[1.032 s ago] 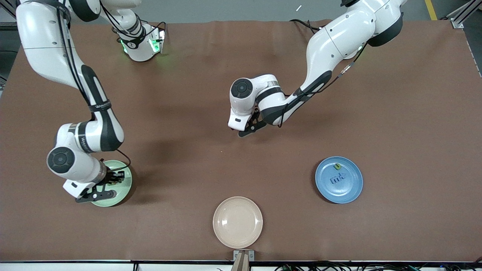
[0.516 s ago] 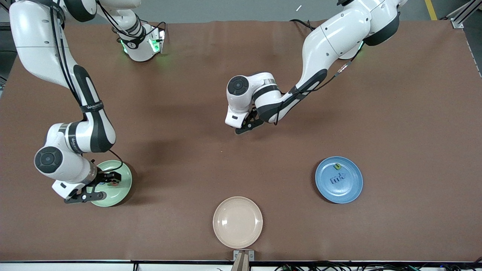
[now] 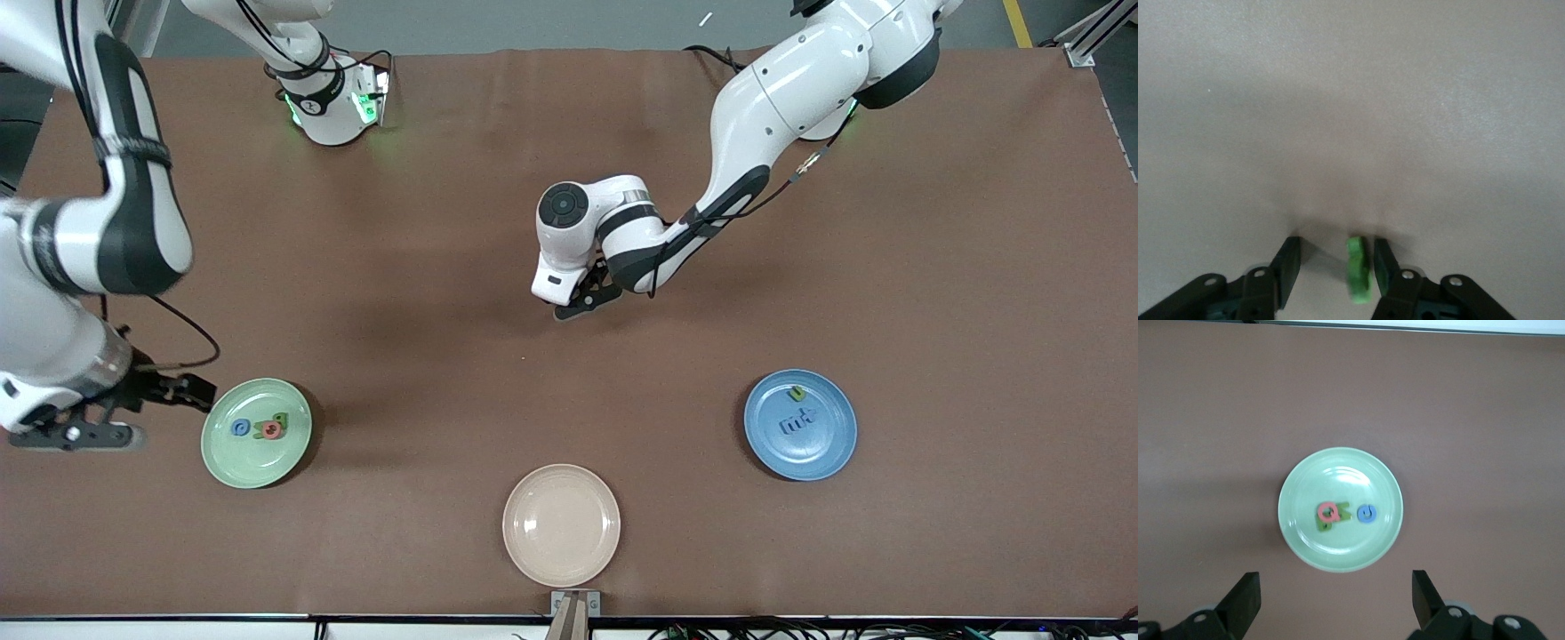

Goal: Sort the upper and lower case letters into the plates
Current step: 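Drop the Q on the green plate while the left gripper lifts, then carry the green letter to the blue plate while the right gripper returns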

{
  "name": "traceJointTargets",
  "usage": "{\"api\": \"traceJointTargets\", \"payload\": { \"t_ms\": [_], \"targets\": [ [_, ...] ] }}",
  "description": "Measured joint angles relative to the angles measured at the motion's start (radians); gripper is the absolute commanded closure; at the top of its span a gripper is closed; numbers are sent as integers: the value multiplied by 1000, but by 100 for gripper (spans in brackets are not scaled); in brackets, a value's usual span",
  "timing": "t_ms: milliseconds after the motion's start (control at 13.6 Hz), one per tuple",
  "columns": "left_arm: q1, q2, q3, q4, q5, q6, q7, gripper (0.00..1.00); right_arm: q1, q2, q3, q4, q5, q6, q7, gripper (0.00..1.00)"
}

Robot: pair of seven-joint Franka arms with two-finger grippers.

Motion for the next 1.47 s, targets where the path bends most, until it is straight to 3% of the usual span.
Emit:
{"api": "traceJointTargets", "payload": {
  "t_ms": [221, 516, 959, 1180, 1475],
  "targets": [
    [-1, -1, 0, 4, 0, 0, 0, 66, 0, -105, 1, 0, 12, -71, 3, 0],
    [-3, 0, 1, 9, 0, 6, 0, 100, 0, -197, 2, -1, 89, -138, 4, 0],
    [1, 2, 11, 32, 0, 6, -1, 100, -1, -366, -2, -72, 110, -190, 9, 0],
    [36, -13, 13, 63, 0, -37, -1, 100, 1, -388, 0, -103, 112, -190, 45, 0],
    [159, -79, 11, 70, 0, -60, 2, 100, 15, -389, -14, -112, 112, -192, 68, 0]
  ]
}}
